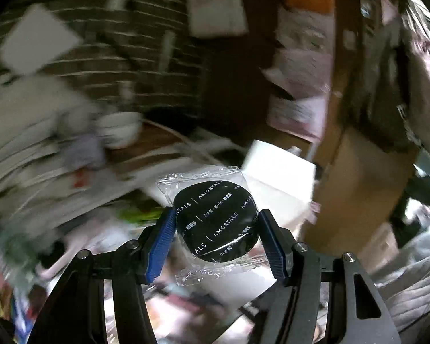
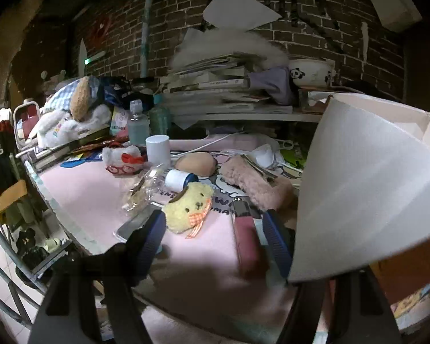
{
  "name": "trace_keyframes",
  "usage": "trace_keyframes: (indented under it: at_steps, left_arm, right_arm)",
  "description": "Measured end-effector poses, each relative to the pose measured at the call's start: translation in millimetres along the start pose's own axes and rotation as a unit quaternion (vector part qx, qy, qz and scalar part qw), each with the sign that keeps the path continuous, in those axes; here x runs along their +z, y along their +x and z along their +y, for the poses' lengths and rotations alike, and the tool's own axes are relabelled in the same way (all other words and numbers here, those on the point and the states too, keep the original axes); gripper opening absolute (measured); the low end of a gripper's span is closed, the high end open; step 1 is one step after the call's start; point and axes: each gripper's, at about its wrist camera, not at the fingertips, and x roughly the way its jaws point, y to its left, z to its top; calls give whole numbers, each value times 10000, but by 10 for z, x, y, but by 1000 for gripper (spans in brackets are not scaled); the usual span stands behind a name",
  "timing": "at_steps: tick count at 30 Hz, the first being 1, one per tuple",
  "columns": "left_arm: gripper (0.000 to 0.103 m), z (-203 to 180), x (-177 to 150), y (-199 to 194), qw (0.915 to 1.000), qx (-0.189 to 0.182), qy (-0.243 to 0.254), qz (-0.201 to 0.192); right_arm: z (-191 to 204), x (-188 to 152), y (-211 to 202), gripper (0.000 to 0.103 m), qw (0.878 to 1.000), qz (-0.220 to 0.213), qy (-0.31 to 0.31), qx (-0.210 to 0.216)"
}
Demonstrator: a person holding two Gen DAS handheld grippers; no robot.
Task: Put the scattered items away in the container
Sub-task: 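Lower the black compact into the white box and open the left gripper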
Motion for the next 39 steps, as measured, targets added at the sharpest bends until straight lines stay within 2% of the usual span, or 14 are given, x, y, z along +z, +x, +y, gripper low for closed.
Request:
trace_keyframes:
  at_steps: [5,7,12,14,18,22,26,28,31,33,35,39]
  left_arm:
    - [54,-210,279,613,9951,-462,261,836]
    - [54,-307,314,872,9909,-419,406,1216]
    - [55,-387,260,1234,9817,-412,414,1810]
    - [55,-393,231,1306,9788,-364,436,1966]
    - [64,-414,208,1364,9761,-346,520,2081]
    - [84,-429,253,1251,9806,-390,618,1817]
    - [85,-395,355,989,9887,-499,490,1327]
    - [88,-341,389,817,9924,-401,394,1091]
    - [88,-220,391,454,9978,74,317,573]
    - [90,-113,352,215,9976,593,249,262]
    - [99,-9,252,-23,9939,1095,129,-24]
    - [100,302,-117,-421,9805,1874,-520,-265]
  right_arm:
    - [-54,-56,-21,67,9998,57,210,32]
    - [-67,-74,-24,67,9997,80,237,30]
    - [-117,-93,-35,67,9993,96,345,62]
    - [-135,-96,-31,67,9993,108,363,55]
    - [-126,-121,-36,67,9994,124,318,4]
    - [-123,-157,-15,67,9992,194,361,-11]
    - [-122,-185,-19,67,9989,223,412,-1]
    - [-108,-191,-41,67,9990,187,401,1]
    - [-82,-188,-74,67,9989,157,442,33]
    - [-56,-184,-94,67,9986,162,495,121]
    - [10,-190,-119,67,9985,145,481,216]
    - [219,-238,-112,67,9995,144,174,211]
